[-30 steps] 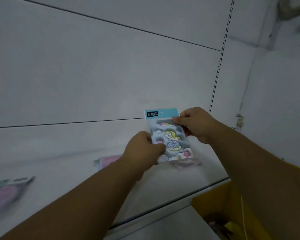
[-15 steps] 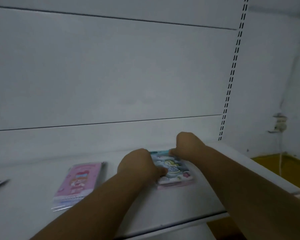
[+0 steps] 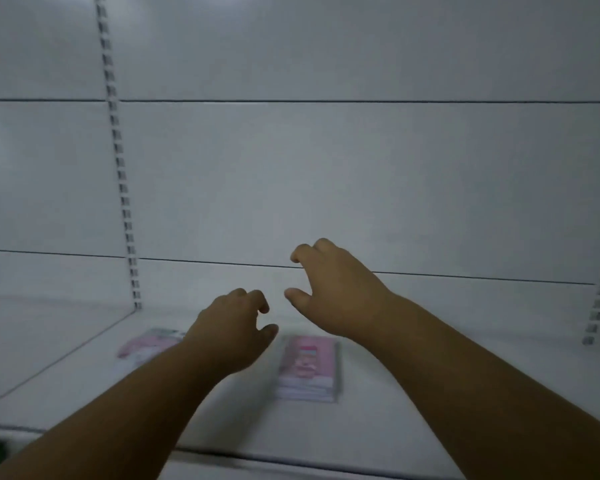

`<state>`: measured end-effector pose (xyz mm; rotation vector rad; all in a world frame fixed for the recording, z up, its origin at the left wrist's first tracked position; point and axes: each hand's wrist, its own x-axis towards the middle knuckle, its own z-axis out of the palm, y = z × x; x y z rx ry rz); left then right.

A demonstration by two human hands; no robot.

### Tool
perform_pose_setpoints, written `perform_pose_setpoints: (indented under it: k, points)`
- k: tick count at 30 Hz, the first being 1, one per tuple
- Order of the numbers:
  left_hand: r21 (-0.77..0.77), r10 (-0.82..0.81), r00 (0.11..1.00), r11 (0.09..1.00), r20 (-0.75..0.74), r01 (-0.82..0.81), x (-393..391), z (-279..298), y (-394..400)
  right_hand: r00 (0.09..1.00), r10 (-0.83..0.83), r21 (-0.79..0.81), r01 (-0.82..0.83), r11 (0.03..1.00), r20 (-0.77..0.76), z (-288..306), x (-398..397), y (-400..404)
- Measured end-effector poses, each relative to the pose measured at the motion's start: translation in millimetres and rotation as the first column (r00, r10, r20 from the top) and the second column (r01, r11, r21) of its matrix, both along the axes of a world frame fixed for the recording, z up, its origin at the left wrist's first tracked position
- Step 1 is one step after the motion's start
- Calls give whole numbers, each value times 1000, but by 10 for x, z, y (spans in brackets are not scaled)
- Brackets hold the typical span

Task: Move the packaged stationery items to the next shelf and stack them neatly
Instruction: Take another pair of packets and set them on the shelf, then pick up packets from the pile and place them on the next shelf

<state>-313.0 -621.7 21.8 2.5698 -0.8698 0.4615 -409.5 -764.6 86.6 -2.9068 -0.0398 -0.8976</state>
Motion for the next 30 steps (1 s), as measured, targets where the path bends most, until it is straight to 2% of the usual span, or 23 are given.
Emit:
perform_pose_setpoints:
  k: [5,12,14,20,30]
  points:
    - [-27,198,980,980,9,-198,356,-27,1536,993,115,-28,-114,993,28,17,373,1418]
    - [-20,323,945,946,53,-322,853,-144,3538,982,182,-32,-181,983,48,-54,849,3404]
    - [-27,341,940,940,24,-340,972,-179,3973,981,189,-36,-188,982,42,-19,983,3851]
    - [-26,336,942,941,-15,-337,1520,-260,4786,990,139,-30,-138,990,35,92,1464,4671]
    - [-25,344,938,939,36,-343,2724,-235,5531,996,86,-4,-86,996,-25,-37,2630,5299]
